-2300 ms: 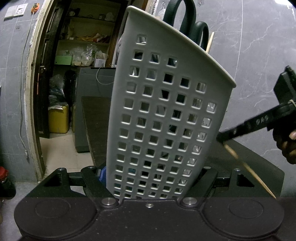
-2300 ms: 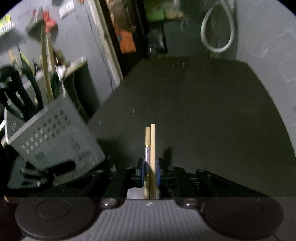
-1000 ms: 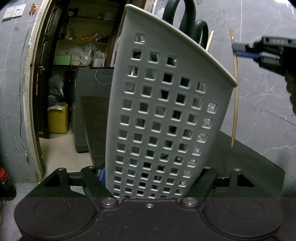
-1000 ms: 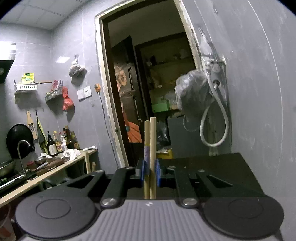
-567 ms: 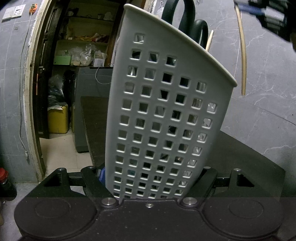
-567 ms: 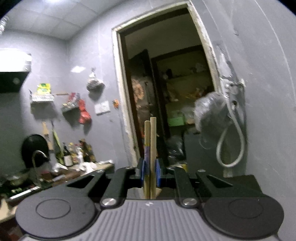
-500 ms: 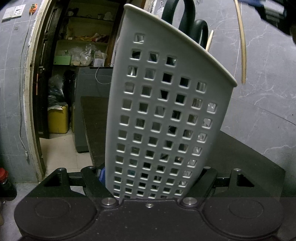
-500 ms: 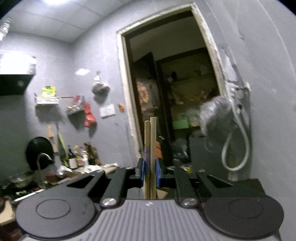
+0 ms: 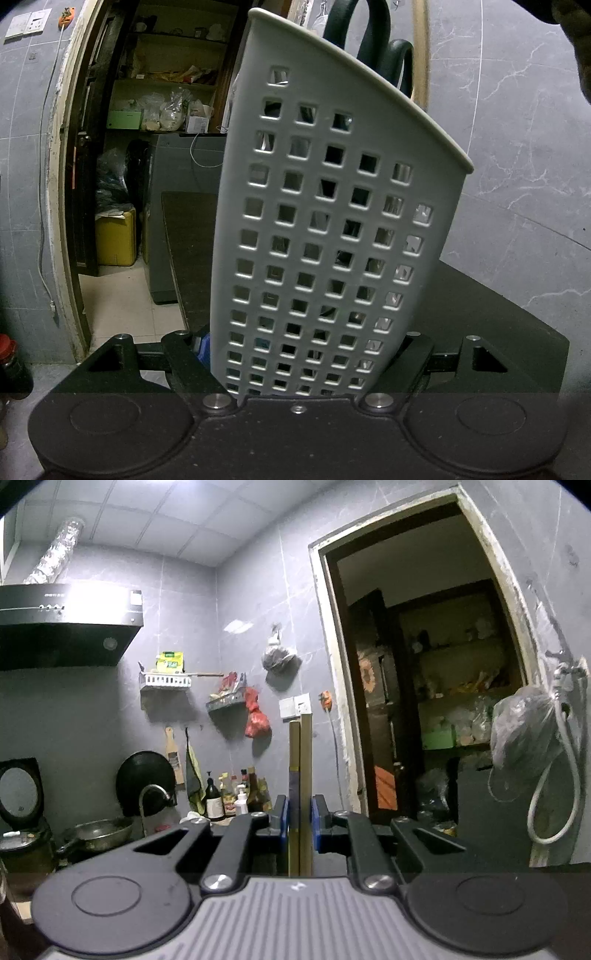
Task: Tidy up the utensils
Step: 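Raise the chopsticks upright with the right tool above the basket rim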
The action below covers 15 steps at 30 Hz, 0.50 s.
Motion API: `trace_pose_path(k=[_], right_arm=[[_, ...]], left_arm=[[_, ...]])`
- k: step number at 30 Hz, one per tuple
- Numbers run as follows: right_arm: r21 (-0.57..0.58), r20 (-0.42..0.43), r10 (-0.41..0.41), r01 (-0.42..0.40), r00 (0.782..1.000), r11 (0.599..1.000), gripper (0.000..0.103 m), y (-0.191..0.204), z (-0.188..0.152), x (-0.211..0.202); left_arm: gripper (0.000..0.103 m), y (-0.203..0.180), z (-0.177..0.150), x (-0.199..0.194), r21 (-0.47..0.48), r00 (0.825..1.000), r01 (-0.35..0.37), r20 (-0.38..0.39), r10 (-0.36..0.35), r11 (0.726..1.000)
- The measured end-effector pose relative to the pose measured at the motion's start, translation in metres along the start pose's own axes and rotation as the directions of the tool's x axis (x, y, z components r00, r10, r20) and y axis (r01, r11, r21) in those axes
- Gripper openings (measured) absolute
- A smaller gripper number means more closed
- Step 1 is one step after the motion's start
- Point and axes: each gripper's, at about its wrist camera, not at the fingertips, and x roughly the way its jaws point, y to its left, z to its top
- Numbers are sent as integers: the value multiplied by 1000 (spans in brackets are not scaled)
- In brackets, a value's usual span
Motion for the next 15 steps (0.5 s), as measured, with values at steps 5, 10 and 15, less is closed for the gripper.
trace_pose_path(k=[5, 10, 15], right_arm=[[2, -30, 9, -9, 1000, 1000, 15, 1, -16, 9], [-8, -49, 3, -3, 999, 1000, 15, 3, -32, 10], [-1, -59, 1, -2, 998, 1000, 15, 2, -42, 11]], left_arm=[[79, 0, 0, 0, 0, 1000, 0, 0, 0, 1000], [79, 0, 0, 0, 0, 1000, 0, 0, 0, 1000], [79, 0, 0, 0, 1, 1000, 0, 0, 0, 1000]])
